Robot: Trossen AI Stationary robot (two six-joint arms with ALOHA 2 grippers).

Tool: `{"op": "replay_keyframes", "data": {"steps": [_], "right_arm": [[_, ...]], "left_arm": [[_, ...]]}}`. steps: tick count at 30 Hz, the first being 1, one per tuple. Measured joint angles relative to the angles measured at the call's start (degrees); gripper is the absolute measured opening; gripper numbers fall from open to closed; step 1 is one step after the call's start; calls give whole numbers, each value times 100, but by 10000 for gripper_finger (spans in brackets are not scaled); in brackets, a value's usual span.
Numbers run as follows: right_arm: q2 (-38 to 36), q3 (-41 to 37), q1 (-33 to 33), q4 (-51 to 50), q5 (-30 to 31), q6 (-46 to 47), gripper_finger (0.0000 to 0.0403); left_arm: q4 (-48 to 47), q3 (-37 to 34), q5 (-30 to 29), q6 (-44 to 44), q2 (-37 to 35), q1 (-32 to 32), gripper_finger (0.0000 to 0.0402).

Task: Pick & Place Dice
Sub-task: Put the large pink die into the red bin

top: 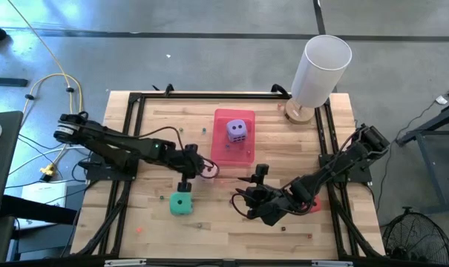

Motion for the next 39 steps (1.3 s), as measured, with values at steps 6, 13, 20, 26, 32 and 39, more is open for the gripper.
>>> {"op": "replay_keyframes", "data": {"steps": [6, 13, 20, 26, 32, 39], "right_arm": [[0, 0, 1, 9, 0, 1, 174], [0, 0, -7, 1, 0, 1, 174], [0, 0, -7, 0, 1, 14, 174], [0, 0, -7, -2, -167, 27, 174], [0, 0, -10, -58, -171, 106, 174], [0, 0, -12, -56, -152, 106, 174]], "left_arm": [[34, 11, 15, 107, -117, -98, 1], [-15, 11, -1057, 992, -137, -444, 24], [36, 13, -1250, 1020, -134, -516, 133], [129, 15, -1268, 1167, -117, -490, 220], [163, 17, -1266, 1094, -92, -490, 251], [-24, 21, -1249, 1577, -29, -419, 253]]}}
